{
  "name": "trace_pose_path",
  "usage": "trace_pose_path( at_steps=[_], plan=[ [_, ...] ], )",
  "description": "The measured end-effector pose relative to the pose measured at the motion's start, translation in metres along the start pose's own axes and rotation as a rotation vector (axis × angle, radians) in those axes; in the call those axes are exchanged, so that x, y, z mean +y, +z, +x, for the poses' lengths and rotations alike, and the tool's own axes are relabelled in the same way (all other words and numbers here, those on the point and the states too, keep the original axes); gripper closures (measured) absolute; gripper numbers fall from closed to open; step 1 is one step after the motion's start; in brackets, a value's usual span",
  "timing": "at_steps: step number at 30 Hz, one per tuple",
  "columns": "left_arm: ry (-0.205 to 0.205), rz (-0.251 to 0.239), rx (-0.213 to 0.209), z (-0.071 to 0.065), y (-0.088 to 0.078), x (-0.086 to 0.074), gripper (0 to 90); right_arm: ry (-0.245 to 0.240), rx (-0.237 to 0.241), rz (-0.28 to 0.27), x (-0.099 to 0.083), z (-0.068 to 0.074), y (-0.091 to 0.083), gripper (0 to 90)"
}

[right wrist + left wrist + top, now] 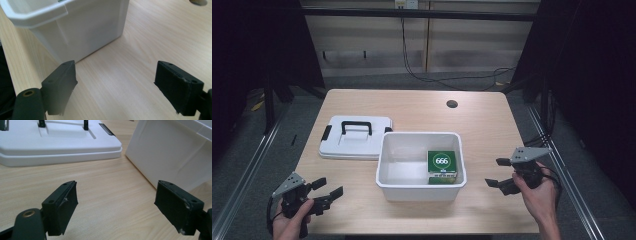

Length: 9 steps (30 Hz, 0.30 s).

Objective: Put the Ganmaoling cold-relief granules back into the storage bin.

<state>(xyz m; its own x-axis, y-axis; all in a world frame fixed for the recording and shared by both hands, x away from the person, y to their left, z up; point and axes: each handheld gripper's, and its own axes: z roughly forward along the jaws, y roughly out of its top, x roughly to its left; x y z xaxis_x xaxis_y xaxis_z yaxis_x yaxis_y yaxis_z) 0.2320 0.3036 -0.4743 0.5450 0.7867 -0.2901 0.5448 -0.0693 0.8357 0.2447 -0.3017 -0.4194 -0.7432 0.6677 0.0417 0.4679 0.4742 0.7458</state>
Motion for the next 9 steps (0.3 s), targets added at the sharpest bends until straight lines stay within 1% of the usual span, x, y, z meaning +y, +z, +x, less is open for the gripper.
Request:
trace_pose_path(
  at_steps=[3,6,8,9],
  plan=[
    [0.007,0.0,-0.002,-0.001,0.0,0.0,17.7,0.026,-0.011,-0.005,-0.013,0.0,0.003,16.8],
    [0.006,-0.002,-0.001,0.0,-0.001,0.0,17.7,0.045,-0.02,0.002,-0.022,-0.001,0.007,16.8],
    [0.002,-0.004,0.003,0.001,-0.002,0.0,17.8,0.054,-0.018,0.0,-0.028,-0.003,0.011,16.7],
    [-0.005,-0.001,0.003,0.0,-0.002,-0.001,17.8,0.061,-0.034,-0.004,-0.031,-0.004,0.012,16.2]
  ],
)
